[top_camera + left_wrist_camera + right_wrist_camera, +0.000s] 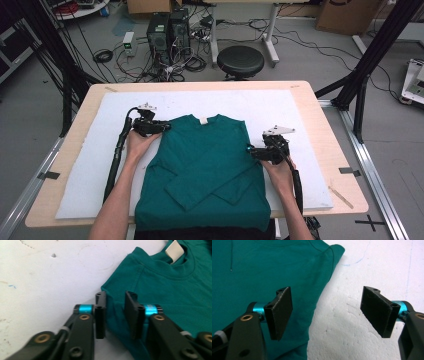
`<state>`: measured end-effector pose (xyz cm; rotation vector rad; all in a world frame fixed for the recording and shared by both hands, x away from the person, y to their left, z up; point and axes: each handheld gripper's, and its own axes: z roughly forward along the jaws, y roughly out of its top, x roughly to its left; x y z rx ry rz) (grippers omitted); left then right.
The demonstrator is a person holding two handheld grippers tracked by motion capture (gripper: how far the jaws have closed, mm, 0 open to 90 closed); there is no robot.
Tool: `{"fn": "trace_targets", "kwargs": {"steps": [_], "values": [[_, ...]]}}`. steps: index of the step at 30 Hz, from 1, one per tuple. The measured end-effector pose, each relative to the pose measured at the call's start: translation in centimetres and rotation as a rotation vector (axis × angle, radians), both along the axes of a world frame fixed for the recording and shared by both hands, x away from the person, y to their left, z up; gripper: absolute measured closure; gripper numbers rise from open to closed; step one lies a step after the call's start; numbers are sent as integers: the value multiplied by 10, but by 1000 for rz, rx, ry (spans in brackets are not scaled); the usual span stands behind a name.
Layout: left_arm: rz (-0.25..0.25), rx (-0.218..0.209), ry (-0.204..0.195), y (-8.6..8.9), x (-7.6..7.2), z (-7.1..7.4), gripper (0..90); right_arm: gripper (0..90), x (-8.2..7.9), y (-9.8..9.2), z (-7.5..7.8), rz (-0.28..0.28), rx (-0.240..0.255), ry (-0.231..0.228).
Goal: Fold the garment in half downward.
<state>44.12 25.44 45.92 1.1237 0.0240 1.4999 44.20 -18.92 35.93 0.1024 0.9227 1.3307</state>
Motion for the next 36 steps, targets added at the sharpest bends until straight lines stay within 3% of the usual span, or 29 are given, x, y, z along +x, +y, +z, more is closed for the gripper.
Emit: {"fn": "trace_targets", "kwargs": {"steps": [13,30,36], "values": [[-27,-6,14,2,1,1,834,263,-9,-2,8,37,-7,16],[-25,-9,13,2,1,1,847,295,-31,20,84,-9,-67,143],[-26,-9,13,2,2,1,845,329,-13,30,107,-35,-77,195]]}}
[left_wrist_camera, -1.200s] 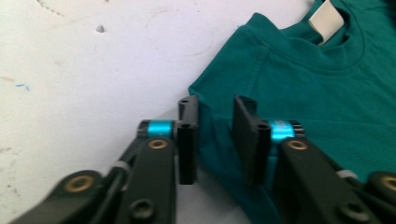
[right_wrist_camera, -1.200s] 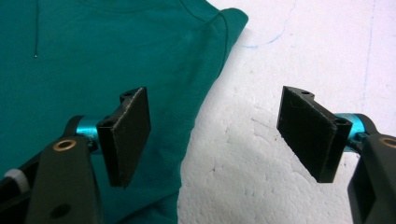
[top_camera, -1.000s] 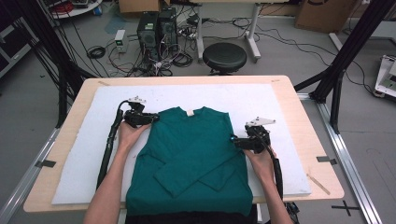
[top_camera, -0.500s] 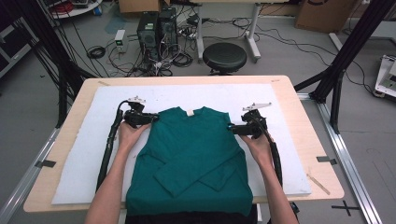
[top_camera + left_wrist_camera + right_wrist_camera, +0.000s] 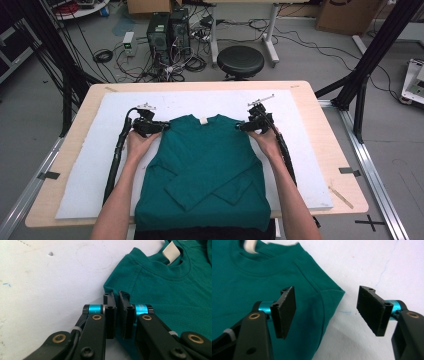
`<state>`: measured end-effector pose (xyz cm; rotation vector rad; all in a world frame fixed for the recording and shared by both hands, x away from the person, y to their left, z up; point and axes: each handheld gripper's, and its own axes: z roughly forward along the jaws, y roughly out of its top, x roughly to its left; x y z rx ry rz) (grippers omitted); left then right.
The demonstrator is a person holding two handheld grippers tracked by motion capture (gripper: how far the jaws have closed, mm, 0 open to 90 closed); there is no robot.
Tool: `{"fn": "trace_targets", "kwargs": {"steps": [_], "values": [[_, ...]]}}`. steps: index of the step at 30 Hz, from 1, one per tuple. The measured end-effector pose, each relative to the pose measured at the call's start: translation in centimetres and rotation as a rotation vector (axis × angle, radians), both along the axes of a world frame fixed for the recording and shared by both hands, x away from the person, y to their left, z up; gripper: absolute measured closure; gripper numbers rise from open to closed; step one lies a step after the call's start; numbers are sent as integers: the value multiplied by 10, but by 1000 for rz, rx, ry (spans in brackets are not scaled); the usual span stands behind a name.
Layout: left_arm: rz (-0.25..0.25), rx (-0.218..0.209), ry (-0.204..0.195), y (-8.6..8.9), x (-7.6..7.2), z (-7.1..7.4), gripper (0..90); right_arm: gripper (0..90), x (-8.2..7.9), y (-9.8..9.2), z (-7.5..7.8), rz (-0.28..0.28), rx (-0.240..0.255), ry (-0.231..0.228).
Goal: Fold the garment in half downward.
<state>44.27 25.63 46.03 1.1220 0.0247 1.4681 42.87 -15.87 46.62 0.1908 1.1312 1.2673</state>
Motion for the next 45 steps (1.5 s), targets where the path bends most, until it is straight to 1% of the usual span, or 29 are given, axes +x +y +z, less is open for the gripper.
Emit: {"fn": "trace_targets", "kwargs": {"steps": [2,4,8,10,14,16,20,22,25,27,29,31,34,35,37,39,41,45], "values": [[0,0,0,0,0,0,845,338,7,1,3,6,6,24],[1,0,0,0,0,0,845,352,12,1,4,2,14,39],[1,1,-1,0,0,0,844,420,13,2,5,2,16,20],[3,3,-1,0,0,0,844,447,14,4,5,-17,14,9],[4,3,-1,0,0,0,844,557,13,6,3,-32,17,0],[5,3,-2,0,0,0,844,608,13,5,3,-15,15,7],[5,3,-2,0,0,0,844,671,14,5,2,-12,30,5],[5,3,-2,0,0,0,844,709,15,2,3,10,32,14],[5,3,-2,0,0,0,843,756,16,-3,4,46,50,28],[4,1,-1,0,0,0,843,778,17,-3,4,53,62,32],[4,2,-1,0,0,0,843,802,17,-4,4,49,58,24],[1,0,0,0,0,0,841,834,18,-6,5,59,43,24],[0,0,1,0,0,0,839,850,20,-10,8,88,29,31],[0,0,1,0,0,0,839,853,20,-10,7,96,35,39],[0,0,1,0,0,0,840,858,19,-8,6,83,31,29],[-1,1,1,0,0,0,839,861,18,-6,5,54,27,13],[0,1,1,0,0,0,839,861,18,-4,4,43,28,5],[1,0,0,0,0,0,843,861,20,-7,5,79,34,14]]}}
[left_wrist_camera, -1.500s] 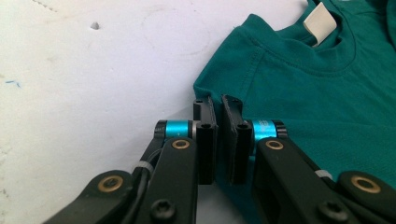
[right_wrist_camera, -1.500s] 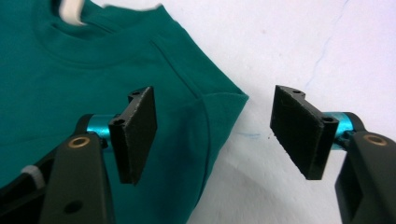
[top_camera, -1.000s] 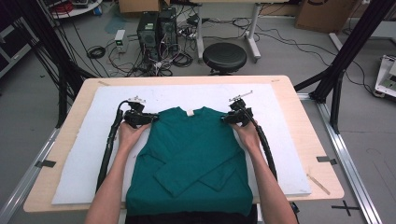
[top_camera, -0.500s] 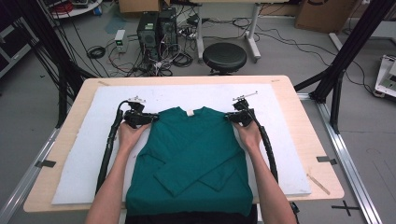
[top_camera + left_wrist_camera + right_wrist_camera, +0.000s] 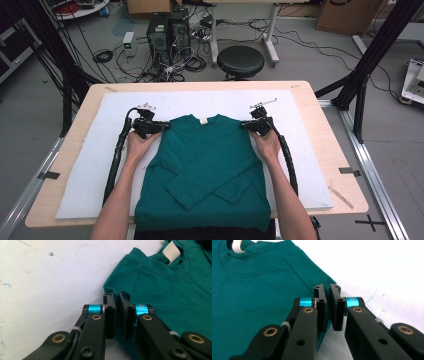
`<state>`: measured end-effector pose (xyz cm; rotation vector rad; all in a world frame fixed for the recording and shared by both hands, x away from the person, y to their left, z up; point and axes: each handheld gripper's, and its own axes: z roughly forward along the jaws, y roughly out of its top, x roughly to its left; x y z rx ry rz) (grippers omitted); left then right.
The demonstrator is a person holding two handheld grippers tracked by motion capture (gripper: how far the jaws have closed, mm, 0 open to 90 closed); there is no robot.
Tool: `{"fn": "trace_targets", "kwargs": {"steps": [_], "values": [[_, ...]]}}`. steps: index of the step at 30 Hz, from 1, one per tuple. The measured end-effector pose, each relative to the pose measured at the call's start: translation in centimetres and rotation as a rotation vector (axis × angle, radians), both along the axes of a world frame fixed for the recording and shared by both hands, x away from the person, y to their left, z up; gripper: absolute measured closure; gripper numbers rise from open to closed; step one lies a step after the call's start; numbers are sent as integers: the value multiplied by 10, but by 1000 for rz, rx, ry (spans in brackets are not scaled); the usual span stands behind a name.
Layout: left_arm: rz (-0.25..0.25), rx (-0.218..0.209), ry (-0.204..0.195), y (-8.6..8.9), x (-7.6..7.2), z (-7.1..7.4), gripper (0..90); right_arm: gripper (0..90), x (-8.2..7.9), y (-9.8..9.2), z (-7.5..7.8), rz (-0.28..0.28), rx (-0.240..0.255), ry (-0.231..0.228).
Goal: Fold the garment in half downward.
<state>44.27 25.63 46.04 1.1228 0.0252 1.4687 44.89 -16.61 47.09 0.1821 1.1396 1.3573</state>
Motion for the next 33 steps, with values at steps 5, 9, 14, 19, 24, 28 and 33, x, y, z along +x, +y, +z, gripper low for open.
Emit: {"fn": "trace_targets", "kwargs": {"steps": [5,9,14,19,24,28,33], "values": [[0,-1,0,0,0,0,849,861,1,-2,2,17,-5,8],[1,0,-1,0,0,0,851,862,0,-1,1,13,0,10],[-1,-3,0,-1,0,0,858,870,-1,1,0,-13,-7,-3],[22,-9,-10,-4,-3,-1,860,874,-4,3,1,-32,-14,-3],[52,-20,-39,-8,-18,-5,861,875,-11,4,-1,-72,-17,-19],[40,-27,-50,-6,-34,-8,863,875,-26,4,-5,-70,-14,-57],[31,-46,-73,-4,-47,-6,863,875,-43,2,-3,-37,-8,-61]]}}
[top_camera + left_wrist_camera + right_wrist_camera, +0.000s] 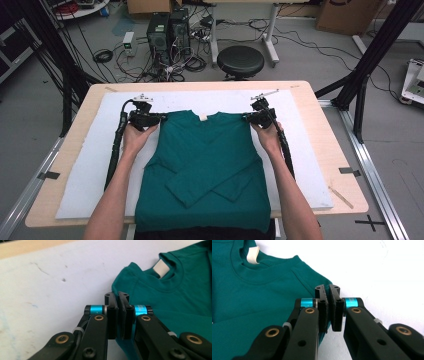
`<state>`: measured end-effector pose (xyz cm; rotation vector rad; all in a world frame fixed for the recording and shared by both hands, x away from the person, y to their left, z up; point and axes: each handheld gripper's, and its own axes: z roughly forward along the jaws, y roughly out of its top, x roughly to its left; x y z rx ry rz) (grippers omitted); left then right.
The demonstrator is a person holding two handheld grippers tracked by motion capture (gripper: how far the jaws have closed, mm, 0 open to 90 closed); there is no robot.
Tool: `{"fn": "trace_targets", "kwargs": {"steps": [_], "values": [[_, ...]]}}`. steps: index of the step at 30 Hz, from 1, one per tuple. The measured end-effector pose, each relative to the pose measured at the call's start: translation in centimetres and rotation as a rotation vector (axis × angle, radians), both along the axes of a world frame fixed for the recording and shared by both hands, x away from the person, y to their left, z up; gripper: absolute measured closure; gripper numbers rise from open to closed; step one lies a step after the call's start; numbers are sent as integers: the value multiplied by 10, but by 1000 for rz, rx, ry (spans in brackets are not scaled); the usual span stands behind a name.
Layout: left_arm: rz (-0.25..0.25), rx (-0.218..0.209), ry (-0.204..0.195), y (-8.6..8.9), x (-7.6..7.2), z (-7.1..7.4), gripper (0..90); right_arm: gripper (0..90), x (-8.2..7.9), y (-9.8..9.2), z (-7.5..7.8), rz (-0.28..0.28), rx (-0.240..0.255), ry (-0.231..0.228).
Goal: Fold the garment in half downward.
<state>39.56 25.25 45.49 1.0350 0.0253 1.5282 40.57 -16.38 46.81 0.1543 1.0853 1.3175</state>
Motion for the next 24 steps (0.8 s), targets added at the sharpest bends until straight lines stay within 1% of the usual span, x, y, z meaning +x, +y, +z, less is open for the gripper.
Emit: {"fn": "trace_targets", "kwargs": {"steps": [1,4,5,7,8,9,10,11,12,13,14,15,16,17,19,21,23,24], "values": [[0,-4,-11,0,-4,2,863,876,-3,0,1,-4,0,-10],[0,-10,-16,0,-12,7,864,875,-14,2,5,-3,3,-20],[-4,-13,-16,0,-14,9,864,875,-16,2,6,-1,4,-35],[-11,-19,-16,1,-18,14,863,875,-21,2,10,-2,9,-33],[-15,-19,-19,1,-21,16,863,875,-22,2,13,8,9,-36],[-16,-20,-20,2,-23,17,863,875,-24,1,15,15,14,-27],[-15,-20,-27,2,-26,19,863,875,-27,0,18,23,16,-26],[-20,-20,-31,2,-29,20,863,875,-29,0,20,31,20,-35],[-30,-21,-39,2,-31,21,863,875,-32,-1,22,37,25,-30],[-41,-13,-52,2,-35,22,863,875,-34,-1,23,36,29,-31],[-42,-7,-60,2,-37,22,863,874,-38,-1,25,37,30,-31],[-38,-12,-65,1,-41,23,863,875,-40,-1,26,39,28,-30],[-35,-10,-68,1,-44,24,863,874,-44,-1,27,46,30,-54],[-35,-12,-70,1,-46,25,863,875,-46,-1,26,54,37,-68],[-38,-9,-77,0,-52,26,863,875,-49,-3,26,63,47,-72],[-50,-5,-98,-1,-55,24,863,875,-51,-5,25,73,54,-84],[-47,-5,-108,-2,-57,23,863,875,-53,-7,24,76,61,-95],[-47,-8,-110,-2,-57,23,863,875,-54,-7,24,80,63,-93]]}}
